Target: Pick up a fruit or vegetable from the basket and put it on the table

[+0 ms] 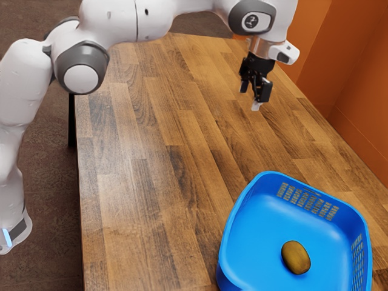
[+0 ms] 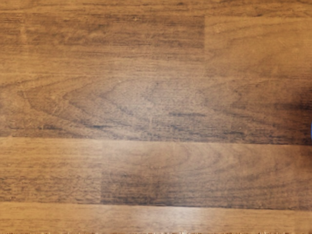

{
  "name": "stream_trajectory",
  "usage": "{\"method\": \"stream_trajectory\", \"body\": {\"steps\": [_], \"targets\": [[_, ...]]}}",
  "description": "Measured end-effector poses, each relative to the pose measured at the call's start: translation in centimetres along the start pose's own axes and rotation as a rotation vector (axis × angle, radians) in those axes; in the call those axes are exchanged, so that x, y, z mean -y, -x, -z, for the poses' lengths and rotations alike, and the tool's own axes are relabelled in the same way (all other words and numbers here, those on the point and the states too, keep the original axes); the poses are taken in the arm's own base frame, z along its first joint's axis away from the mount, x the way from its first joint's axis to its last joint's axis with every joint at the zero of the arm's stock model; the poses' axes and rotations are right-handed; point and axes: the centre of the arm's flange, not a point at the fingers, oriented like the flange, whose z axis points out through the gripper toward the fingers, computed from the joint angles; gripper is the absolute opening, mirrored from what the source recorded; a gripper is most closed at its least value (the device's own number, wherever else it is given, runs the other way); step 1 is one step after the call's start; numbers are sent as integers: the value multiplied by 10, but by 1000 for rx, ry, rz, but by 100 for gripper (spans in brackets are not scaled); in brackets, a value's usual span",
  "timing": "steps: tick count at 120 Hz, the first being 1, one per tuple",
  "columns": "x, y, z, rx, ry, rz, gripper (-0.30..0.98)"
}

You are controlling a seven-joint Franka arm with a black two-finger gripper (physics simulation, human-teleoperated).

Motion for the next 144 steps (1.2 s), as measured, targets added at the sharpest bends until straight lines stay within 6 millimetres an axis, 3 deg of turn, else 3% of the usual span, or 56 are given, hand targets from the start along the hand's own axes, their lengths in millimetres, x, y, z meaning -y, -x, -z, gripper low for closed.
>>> {"method": "stream_trajectory", "body": {"steps": [18,27,40,50,61,74,82,96,109,121,144], "targets": [[-5,0,-1,11,3,-10,69],[-49,-5,-5,-20,-4,-82,69],[-83,-14,-17,-63,7,-140,69],[-129,-10,-14,-89,44,-220,69],[-188,4,-10,-106,77,-322,68],[-220,13,-8,-117,85,-374,69],[-250,24,-8,-118,90,-422,69],[-299,47,-28,-75,107,-505,69],[-346,74,-30,-77,58,-598,68],[-352,84,-29,-56,-2,-625,69],[-334,86,-39,36,-104,-615,69]]}}
